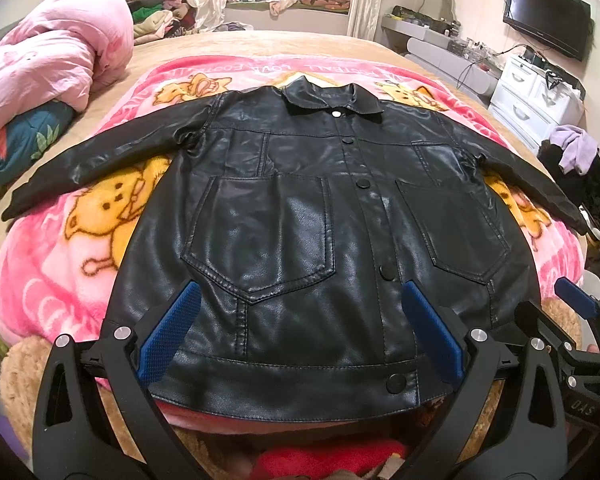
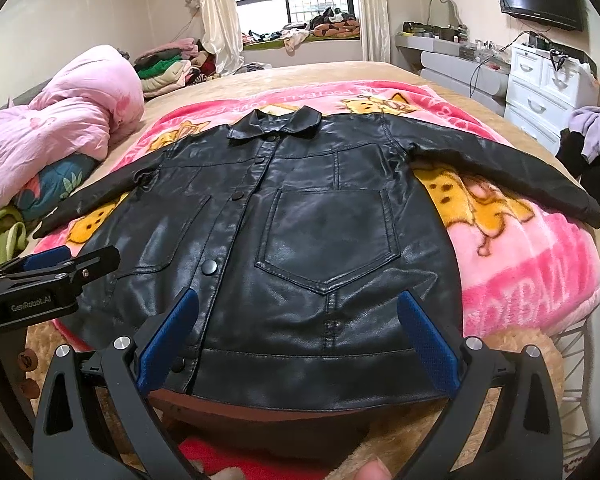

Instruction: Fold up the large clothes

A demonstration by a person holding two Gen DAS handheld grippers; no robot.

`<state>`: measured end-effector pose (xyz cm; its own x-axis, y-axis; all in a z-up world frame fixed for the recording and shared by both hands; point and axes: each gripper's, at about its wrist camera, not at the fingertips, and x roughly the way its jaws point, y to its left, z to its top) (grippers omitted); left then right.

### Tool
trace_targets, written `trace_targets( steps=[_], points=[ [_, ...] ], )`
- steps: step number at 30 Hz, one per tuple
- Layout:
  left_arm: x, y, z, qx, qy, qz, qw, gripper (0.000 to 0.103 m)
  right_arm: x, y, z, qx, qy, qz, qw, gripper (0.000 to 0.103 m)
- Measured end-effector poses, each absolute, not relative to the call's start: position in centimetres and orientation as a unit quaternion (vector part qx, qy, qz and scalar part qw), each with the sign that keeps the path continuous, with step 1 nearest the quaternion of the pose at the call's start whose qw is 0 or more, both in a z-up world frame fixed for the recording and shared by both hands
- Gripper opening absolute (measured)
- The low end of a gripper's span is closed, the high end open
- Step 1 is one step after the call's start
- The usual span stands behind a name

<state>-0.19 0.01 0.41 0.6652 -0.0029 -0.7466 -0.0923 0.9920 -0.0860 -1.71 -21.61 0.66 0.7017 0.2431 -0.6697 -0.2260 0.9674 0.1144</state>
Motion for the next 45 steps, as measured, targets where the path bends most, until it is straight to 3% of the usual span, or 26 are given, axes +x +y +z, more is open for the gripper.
trace_targets(
  steps=[28,45],
  points=[
    [-0.2,-0.1,0.6,-0.052,0.407,0.025,0.912,0.094,-1.4,-21.5,0.8,0.015,0.365,0.127,0.922,0.099],
    [4.2,0.4,-0.3,-0.059,0.423,0.018,0.904,0.094,2.6,-20.5,1.8,0.017,0.360,0.133,0.923,0.099]
  ],
)
